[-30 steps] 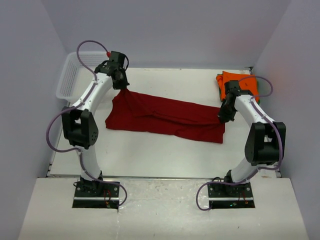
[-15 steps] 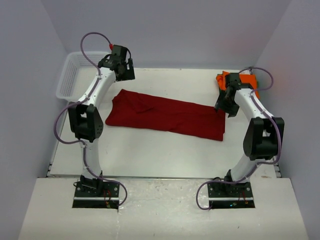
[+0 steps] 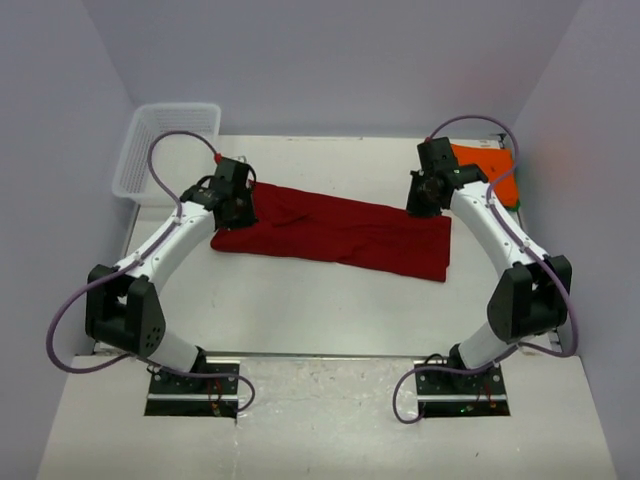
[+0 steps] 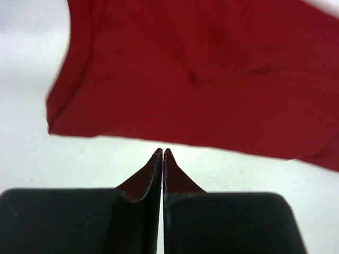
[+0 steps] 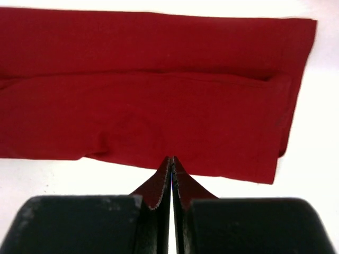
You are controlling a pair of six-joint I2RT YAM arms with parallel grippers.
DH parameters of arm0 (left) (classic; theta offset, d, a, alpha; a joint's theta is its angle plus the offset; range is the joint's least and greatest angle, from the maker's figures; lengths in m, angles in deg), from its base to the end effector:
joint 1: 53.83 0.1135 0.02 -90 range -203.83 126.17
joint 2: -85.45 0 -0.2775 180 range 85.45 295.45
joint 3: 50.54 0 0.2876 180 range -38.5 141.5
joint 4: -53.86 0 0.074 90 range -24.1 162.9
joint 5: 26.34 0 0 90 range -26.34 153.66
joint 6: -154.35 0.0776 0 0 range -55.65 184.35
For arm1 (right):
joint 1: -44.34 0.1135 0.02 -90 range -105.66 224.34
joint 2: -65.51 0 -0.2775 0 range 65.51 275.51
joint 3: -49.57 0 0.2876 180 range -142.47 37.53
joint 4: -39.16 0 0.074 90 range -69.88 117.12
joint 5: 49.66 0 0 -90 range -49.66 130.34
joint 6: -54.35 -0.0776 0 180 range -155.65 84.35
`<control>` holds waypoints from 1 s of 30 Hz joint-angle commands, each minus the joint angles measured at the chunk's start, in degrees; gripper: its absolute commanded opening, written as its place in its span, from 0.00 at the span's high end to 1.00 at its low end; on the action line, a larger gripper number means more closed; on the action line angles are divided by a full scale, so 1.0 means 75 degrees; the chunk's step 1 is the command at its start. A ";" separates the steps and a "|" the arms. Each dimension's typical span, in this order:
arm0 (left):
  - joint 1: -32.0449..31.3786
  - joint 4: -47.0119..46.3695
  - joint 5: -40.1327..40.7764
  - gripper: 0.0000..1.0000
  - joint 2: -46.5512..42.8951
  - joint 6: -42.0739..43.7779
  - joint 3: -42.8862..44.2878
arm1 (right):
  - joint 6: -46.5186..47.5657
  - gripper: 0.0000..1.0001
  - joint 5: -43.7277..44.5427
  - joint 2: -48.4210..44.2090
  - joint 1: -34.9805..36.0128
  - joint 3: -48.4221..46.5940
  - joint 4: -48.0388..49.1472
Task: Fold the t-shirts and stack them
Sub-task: Fold the other side of the tshirt into a rectangle, then rotate the tshirt 90 degrees
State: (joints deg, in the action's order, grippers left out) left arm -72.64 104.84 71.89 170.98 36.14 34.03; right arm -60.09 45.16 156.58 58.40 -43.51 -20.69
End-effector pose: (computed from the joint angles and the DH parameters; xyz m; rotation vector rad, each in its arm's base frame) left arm 0.3622 -0.1117 0.2666 -0.2637 2.4585 -0.1770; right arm 0.3830 0.0892 0.2729 0.2647 2.5677 0.1427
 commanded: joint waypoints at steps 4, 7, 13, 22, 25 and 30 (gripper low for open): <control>0.0035 -0.0797 0.0004 1.00 0.0547 -0.0505 -0.0859 | 0.0096 1.00 -0.1202 0.0957 0.0292 -0.0105 0.0620; 0.0035 -0.0879 0.0098 1.00 0.0969 -0.0551 -0.0566 | 0.0060 1.00 -0.1591 0.1542 0.0456 -0.0373 0.0786; 0.0035 -0.1054 0.0075 1.00 0.1544 -0.0493 -0.0179 | 0.0107 1.00 -0.1428 0.2354 0.0785 -0.1019 0.0586; 0.0058 -0.1242 -0.0031 1.00 0.2832 -0.0294 0.0208 | 0.0037 1.00 -0.1287 0.3689 0.0797 -0.1945 -0.0187; 0.0094 -0.1254 0.0051 1.00 0.3137 -0.0259 0.0337 | -0.0033 1.00 -0.1439 0.3877 0.0808 -0.1875 -0.0176; 0.0257 -0.1173 0.0379 1.00 0.3349 -0.0224 0.0512 | -0.0103 1.00 -0.1780 0.4076 0.0925 -0.1606 -0.0141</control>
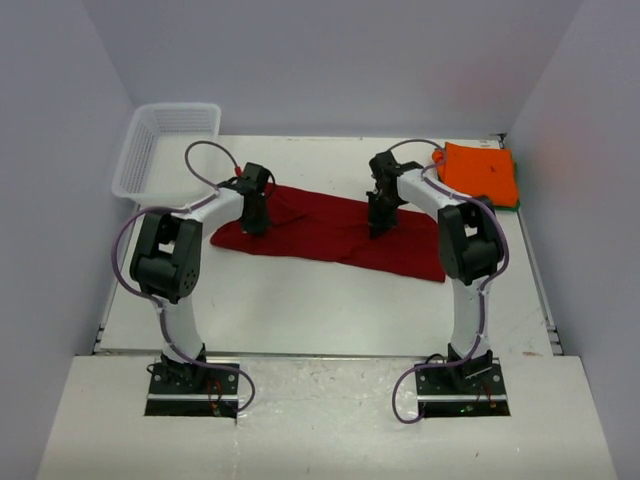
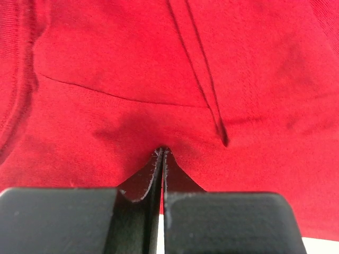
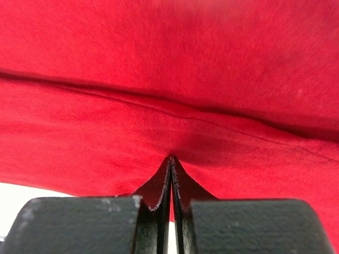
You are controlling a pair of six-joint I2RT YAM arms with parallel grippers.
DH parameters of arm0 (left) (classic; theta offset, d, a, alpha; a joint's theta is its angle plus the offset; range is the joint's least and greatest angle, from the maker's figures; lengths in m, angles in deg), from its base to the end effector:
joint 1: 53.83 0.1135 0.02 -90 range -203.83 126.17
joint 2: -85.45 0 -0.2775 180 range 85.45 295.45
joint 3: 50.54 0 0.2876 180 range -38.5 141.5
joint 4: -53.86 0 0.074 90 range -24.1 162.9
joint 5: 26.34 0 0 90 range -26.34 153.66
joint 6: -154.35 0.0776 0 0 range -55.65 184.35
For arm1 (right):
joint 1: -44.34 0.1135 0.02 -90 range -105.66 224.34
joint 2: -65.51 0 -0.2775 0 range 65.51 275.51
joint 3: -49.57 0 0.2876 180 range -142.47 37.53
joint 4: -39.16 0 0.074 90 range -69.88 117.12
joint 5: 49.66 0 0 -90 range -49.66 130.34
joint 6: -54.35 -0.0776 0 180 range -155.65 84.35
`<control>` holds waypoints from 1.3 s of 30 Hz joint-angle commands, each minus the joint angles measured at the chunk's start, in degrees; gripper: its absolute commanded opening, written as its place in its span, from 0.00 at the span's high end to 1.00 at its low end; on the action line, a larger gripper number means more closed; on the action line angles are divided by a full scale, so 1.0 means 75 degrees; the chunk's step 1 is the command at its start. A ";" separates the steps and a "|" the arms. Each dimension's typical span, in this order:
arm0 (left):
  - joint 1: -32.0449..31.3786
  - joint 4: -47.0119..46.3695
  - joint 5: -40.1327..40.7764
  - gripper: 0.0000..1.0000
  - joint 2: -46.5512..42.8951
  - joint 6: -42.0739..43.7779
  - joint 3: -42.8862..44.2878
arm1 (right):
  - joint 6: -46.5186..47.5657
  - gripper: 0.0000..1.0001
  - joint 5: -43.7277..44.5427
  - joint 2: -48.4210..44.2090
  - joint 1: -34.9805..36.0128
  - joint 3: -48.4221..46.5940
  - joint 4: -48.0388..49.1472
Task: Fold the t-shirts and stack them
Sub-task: Rotate the tshirt 90 degrees
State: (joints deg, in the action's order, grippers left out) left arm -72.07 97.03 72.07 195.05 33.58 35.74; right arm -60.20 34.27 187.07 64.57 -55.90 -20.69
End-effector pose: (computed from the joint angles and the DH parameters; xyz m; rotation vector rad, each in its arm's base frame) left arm 0.4189 -0.1261 0.1228 -0.3367 2.6874 -0.0526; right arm 0.4460 0.1731 0.1236 0.0917 2.9404 0.2824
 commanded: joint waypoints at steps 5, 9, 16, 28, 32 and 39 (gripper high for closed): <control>0.0358 -0.0003 0.0788 1.00 0.0456 0.0362 0.0718 | -0.0264 1.00 -0.0164 -0.0164 0.0361 0.0852 0.0046; 0.0369 0.0324 0.0931 1.00 0.1239 0.0691 0.1594 | -0.0510 1.00 -0.0480 -0.0725 0.0607 0.1908 0.0608; 0.0323 0.0174 -0.0122 1.00 0.2436 0.1498 0.2815 | -0.0804 1.00 -0.0761 -0.1616 0.1309 0.3712 0.1558; 0.0088 0.0220 -0.2944 1.00 0.5201 0.2894 0.6833 | -0.0886 1.00 -0.1617 -0.0893 0.2786 0.2478 0.1853; 0.0100 -0.0013 -0.3510 1.00 0.5776 0.3140 0.8204 | -0.0606 1.00 -0.1442 -0.0259 0.3021 0.1081 0.1349; 0.0100 -0.1232 -0.2646 1.00 0.4209 0.3305 0.7213 | 0.0074 1.00 -0.0084 -0.0222 0.3022 -0.0549 0.0739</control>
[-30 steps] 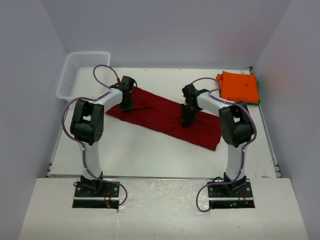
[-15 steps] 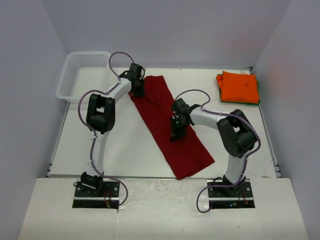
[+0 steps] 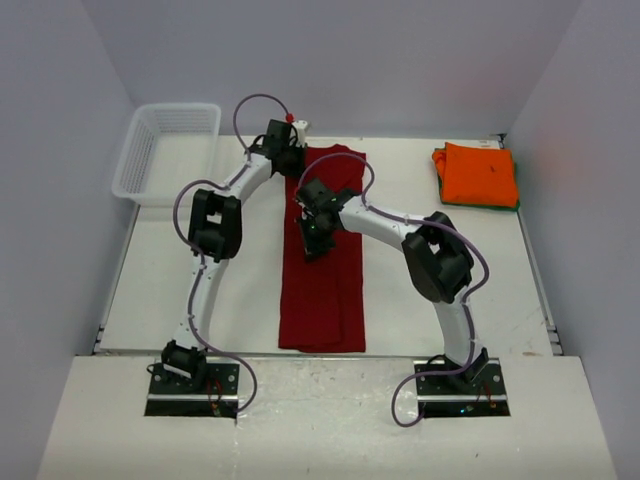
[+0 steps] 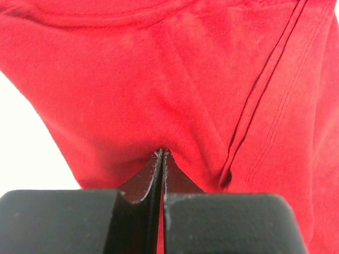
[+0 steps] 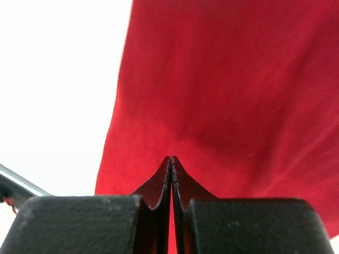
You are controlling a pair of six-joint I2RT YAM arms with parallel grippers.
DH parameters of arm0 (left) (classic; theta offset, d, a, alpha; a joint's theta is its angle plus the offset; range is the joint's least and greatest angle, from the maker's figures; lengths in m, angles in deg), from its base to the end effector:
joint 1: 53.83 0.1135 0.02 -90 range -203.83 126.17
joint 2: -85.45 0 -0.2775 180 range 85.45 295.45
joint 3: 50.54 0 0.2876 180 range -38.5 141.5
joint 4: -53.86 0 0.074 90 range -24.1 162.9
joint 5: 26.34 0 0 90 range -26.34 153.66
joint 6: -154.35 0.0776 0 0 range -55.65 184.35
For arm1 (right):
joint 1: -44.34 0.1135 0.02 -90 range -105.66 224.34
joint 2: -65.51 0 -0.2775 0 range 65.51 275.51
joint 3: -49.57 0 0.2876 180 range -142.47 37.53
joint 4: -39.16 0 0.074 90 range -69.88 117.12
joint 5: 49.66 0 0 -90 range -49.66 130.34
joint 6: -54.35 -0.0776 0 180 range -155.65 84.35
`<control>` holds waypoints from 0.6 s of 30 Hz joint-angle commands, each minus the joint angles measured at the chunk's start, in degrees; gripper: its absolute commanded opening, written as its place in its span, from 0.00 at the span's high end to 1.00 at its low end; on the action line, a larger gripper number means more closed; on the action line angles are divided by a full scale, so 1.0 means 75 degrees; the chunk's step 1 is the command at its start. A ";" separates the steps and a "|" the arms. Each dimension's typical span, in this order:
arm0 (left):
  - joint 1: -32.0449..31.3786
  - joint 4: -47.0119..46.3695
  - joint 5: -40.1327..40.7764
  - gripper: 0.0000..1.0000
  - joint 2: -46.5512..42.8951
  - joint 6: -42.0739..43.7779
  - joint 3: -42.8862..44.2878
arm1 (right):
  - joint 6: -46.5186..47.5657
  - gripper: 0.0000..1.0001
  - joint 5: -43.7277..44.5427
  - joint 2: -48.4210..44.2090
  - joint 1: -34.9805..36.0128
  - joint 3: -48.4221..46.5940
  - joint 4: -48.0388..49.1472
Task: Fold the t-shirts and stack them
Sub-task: Rotate the tshirt 90 degrees
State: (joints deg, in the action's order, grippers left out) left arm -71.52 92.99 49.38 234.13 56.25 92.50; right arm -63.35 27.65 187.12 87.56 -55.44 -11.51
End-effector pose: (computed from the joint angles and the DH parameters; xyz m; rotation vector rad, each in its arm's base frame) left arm 0.6127 -0.2155 0.1244 0.3223 2.3581 -0.5112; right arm 0.3519 0.3541 0.1296 -0.4536 2.8508 0.5979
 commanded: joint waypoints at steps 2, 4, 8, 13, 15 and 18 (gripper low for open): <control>0.0027 -0.0765 0.0614 1.00 -0.1528 0.0155 -0.0533 | 0.0751 1.00 0.0917 -0.0346 -0.0044 -0.0682 -0.0497; 0.0039 -0.0636 0.1036 0.99 -0.2057 0.0026 -0.0661 | 0.0881 1.00 0.1000 -0.0591 -0.0056 -0.0764 -0.0532; 0.0015 -0.0601 0.1353 0.94 -0.3053 -0.0314 -0.1317 | 0.1010 1.00 0.0989 -0.1317 -0.0056 -0.0695 -0.0673; -0.0055 0.0090 0.2361 0.78 -0.4235 -0.0829 -0.1985 | 0.0917 0.58 0.1957 -0.2593 -0.0091 0.0160 -0.0895; -0.0136 0.0277 0.2303 0.74 -0.4774 -0.1029 -0.2649 | 0.0835 0.50 0.2242 -0.2900 -0.0126 0.0734 -0.0931; -0.0451 0.0279 0.1975 0.74 -0.5628 -0.1404 -0.4076 | 0.0625 0.50 0.2207 -0.3392 -0.0267 0.1507 -0.0990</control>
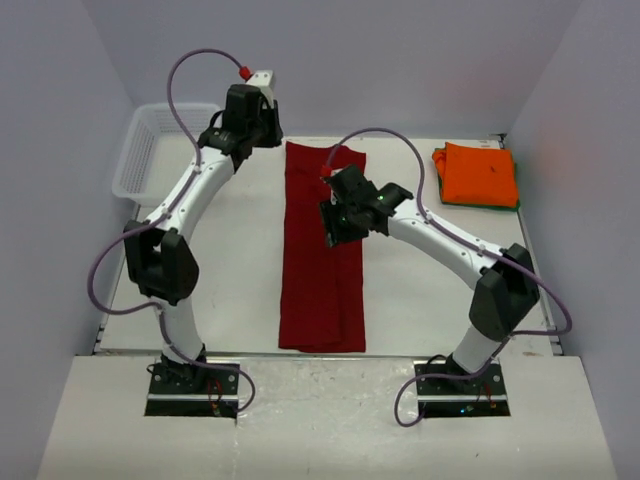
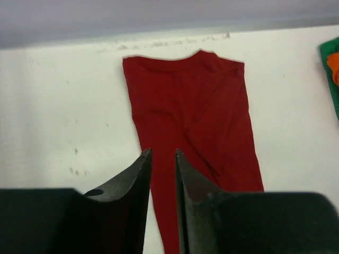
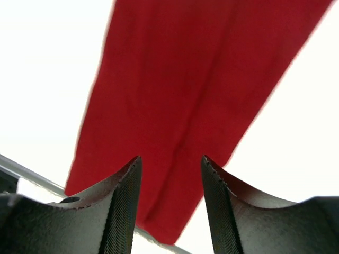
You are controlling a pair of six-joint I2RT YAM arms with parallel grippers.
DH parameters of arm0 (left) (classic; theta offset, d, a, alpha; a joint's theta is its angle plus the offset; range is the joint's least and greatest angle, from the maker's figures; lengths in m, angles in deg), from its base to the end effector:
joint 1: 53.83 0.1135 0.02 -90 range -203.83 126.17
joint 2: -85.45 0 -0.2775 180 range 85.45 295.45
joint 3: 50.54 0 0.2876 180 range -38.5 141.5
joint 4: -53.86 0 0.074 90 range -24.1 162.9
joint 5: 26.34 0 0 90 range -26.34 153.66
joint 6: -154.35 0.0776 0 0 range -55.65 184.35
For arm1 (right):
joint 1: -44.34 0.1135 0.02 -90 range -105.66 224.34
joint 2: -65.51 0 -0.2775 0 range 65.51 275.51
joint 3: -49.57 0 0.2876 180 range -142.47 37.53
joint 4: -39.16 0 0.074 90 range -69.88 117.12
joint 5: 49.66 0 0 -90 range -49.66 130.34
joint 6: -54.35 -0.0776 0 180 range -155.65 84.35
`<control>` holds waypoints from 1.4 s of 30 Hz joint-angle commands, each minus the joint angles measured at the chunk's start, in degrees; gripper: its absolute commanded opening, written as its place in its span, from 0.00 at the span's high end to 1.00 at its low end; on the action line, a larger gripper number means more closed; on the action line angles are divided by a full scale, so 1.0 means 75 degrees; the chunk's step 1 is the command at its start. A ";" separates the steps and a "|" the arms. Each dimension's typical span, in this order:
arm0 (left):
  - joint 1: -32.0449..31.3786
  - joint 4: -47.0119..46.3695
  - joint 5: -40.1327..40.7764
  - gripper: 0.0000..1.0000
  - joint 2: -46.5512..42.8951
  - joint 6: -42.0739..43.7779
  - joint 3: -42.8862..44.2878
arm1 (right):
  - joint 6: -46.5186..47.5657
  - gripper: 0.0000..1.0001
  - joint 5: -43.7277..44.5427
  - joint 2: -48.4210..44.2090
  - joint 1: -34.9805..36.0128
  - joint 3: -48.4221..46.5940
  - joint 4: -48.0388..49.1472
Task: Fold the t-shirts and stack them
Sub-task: Rotate the tshirt 90 degrees
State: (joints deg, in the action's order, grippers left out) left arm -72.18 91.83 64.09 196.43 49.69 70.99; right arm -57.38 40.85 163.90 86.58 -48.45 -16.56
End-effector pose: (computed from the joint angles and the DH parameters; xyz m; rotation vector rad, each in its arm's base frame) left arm 0.5096 -0.1684 0.3554 0.0619 2.0667 -0.3496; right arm 0.3208 0.2903 0.2604 -0.4603 2.5639 0.4108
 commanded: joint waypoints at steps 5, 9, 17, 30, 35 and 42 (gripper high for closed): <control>-0.1278 0.0128 0.0177 0.81 -0.2080 -0.1759 -0.4336 | -0.0687 0.52 0.0075 -0.1222 -0.0171 0.2402 0.0174; -0.2447 -0.0024 0.0399 0.78 -0.3927 -0.2334 -0.6213 | -0.1038 0.50 -0.0346 -0.2159 -0.0159 0.3796 0.0644; -0.4501 0.0688 0.1124 0.73 -0.6288 -0.3997 -0.8094 | -0.1730 0.49 -0.1110 -0.3930 0.0098 0.5695 0.1347; -0.5862 0.1545 0.3025 0.70 -0.4697 -0.5242 -0.7839 | -0.2164 0.49 -0.0525 -0.3393 0.0614 0.5593 0.1593; -0.5932 0.1839 0.2861 0.69 -0.3911 -0.5194 -0.7626 | -0.2304 0.49 -0.1320 -0.3309 0.0637 0.5943 0.2189; -0.6038 0.1945 0.2686 0.68 -0.4063 -0.5569 -0.8223 | -0.2434 0.49 -0.1474 -0.3661 0.0708 0.6599 0.2425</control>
State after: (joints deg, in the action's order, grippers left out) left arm -116.88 104.66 82.93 167.29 10.92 10.69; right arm -74.28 31.50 138.72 91.34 -0.30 -0.60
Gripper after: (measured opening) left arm 0.316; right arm 0.513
